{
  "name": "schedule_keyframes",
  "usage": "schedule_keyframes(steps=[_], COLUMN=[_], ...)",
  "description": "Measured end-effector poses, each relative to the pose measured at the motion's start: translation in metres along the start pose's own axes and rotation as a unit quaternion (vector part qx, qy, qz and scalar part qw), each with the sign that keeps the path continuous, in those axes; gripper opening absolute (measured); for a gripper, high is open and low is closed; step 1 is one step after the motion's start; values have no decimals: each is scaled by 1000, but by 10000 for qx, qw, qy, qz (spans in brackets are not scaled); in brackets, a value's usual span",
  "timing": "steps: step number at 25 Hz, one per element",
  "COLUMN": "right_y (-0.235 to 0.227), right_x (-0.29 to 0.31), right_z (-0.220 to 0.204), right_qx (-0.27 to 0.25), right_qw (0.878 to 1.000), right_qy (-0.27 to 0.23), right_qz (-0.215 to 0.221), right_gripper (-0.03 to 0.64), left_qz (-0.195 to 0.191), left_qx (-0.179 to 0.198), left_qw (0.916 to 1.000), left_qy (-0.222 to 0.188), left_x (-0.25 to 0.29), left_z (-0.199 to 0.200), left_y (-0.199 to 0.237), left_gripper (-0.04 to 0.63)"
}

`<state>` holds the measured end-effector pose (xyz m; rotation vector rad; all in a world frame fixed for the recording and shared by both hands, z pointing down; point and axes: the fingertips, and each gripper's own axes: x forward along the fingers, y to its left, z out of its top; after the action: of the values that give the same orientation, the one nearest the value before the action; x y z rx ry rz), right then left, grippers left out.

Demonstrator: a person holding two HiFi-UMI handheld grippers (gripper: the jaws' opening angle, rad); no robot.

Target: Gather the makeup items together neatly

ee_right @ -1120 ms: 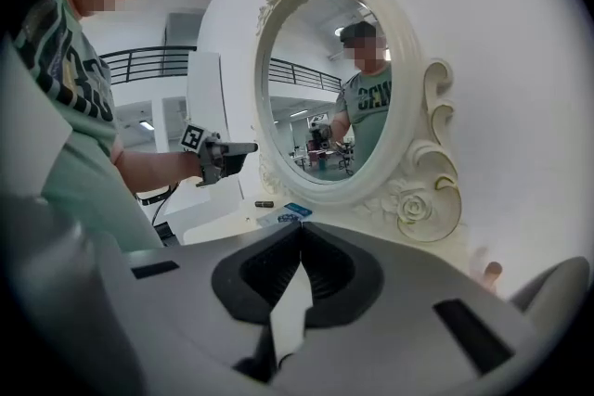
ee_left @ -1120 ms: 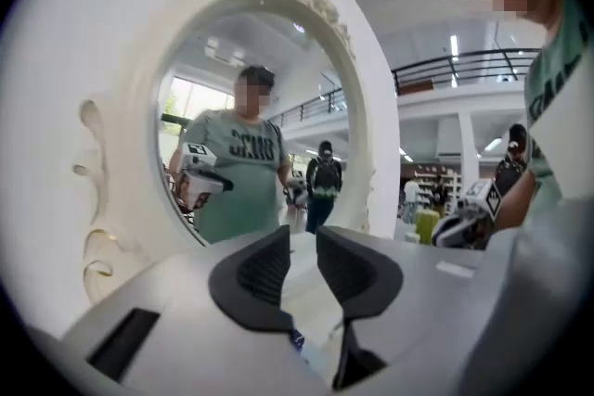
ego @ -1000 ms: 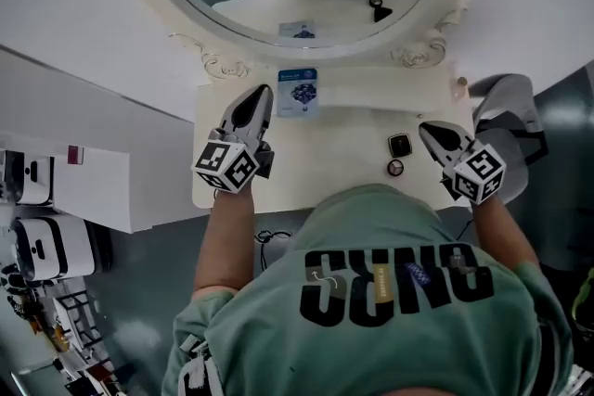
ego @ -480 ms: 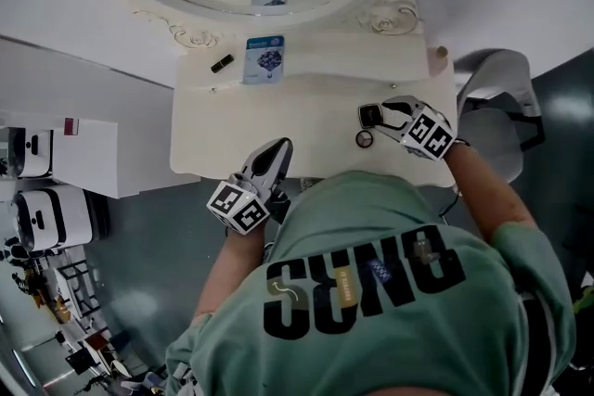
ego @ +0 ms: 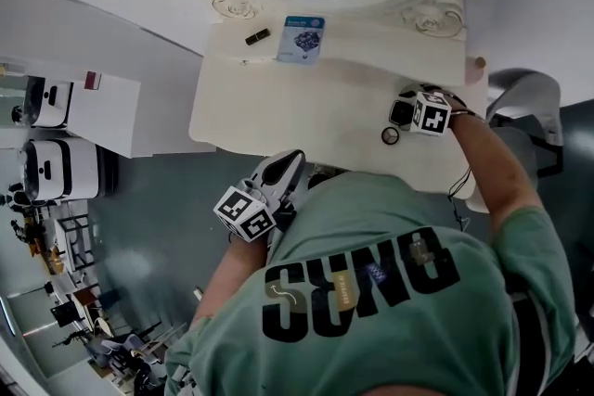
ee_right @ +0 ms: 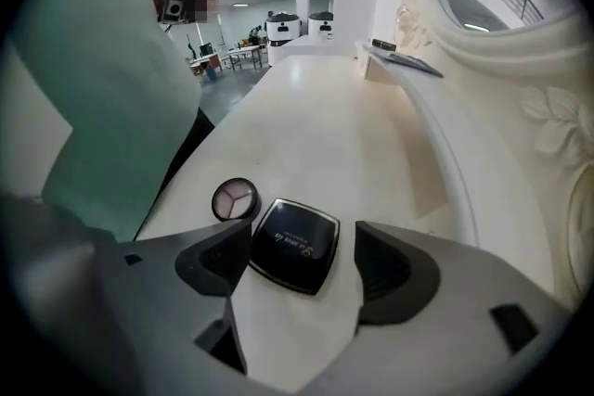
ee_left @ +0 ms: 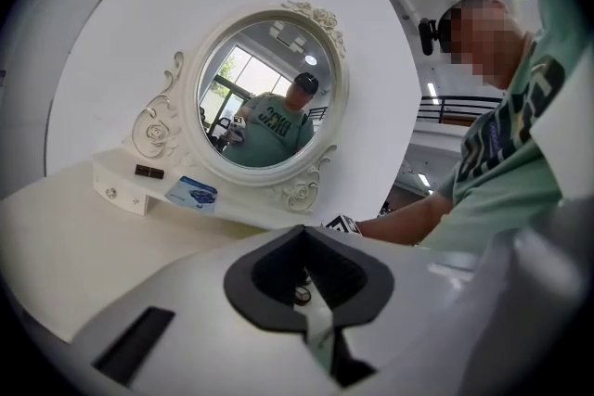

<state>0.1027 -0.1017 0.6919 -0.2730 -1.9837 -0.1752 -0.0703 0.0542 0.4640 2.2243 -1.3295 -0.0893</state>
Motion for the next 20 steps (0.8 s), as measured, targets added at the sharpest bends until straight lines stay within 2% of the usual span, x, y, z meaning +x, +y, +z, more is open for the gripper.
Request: schedule_keyframes(steps=[3, 8, 14, 20], right_y=[6, 20, 15, 6], right_x=[1, 2, 9, 11], right_z=[4, 9, 5, 5], right_qx=[54, 446, -111, -112], right_qw=[9996, 9971, 9988, 9993], right_qy=[42, 134, 437, 349], right_qz=[270, 601, 179, -114], right_gripper=[337, 338, 337, 313], left_qz=[-47, -176, -357, -412], left_qx=[-18, -110, -83, -101], left_qw=[10000, 9997, 9993, 9991], left_qy=[-52, -96, -34, 55], left_x=[-3, 0, 5, 7], left_z=[3, 12, 19, 16], left_y=[7, 20, 33, 36], left_gripper=[9, 9, 9, 9])
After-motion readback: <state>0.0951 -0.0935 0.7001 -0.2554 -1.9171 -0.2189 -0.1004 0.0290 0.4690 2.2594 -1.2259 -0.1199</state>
